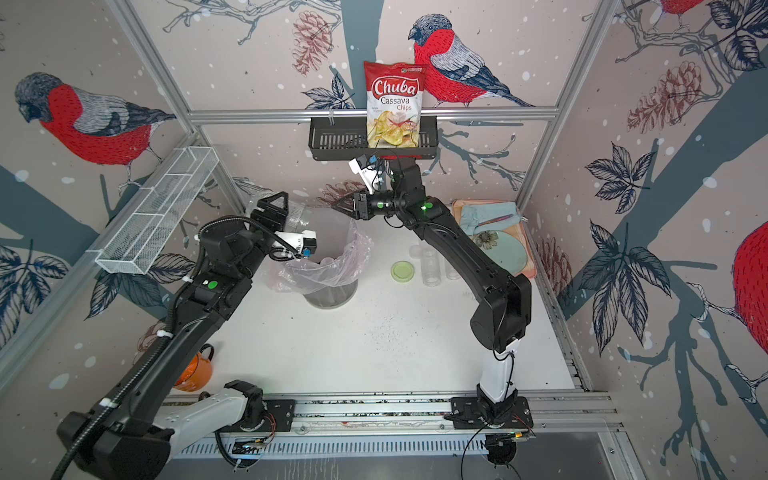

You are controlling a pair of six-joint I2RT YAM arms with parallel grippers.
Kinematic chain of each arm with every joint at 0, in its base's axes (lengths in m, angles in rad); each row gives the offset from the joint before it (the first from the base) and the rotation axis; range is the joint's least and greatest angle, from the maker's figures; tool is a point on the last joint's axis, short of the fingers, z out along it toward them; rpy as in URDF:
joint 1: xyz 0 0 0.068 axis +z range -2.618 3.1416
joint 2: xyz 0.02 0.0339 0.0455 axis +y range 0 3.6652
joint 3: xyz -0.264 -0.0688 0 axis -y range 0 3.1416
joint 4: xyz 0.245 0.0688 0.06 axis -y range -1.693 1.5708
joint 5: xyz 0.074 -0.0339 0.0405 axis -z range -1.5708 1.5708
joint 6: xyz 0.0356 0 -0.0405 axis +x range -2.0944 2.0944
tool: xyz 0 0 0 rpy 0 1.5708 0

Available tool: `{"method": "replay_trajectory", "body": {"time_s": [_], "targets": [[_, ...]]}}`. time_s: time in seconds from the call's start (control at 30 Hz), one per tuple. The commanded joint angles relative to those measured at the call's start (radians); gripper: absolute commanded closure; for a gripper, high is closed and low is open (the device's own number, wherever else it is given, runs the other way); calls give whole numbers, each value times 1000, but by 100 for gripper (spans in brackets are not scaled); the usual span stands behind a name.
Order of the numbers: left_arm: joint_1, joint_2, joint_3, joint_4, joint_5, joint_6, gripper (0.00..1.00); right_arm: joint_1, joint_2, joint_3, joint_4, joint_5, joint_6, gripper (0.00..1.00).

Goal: Empty moldy mung beans from jars
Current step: Pour the moldy mung beans from the jar into the trash bin.

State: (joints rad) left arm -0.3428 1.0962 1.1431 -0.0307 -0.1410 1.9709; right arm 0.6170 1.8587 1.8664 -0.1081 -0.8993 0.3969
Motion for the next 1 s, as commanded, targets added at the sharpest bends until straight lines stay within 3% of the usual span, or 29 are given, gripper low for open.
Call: {"method": "replay_trajectory", "body": {"time_s": [0.0, 0.2, 0.57, 0.73, 0.97], "targets": [[-35, 28, 51, -36, -30, 156, 100, 4, -26, -75, 332, -135, 184, 57], [-47, 65, 37, 3, -29, 157, 100, 18, -13, 16, -41, 31, -129, 57], [-2, 55, 29, 51, -2, 134, 100, 91, 75, 110, -289, 202, -377, 63], [6, 36, 7, 61, 3, 124, 100, 107, 59, 72, -241, 189, -380, 63], [7, 24, 6, 69, 11, 109, 100, 106, -13, -75, 5, 139, -270, 63]]}}
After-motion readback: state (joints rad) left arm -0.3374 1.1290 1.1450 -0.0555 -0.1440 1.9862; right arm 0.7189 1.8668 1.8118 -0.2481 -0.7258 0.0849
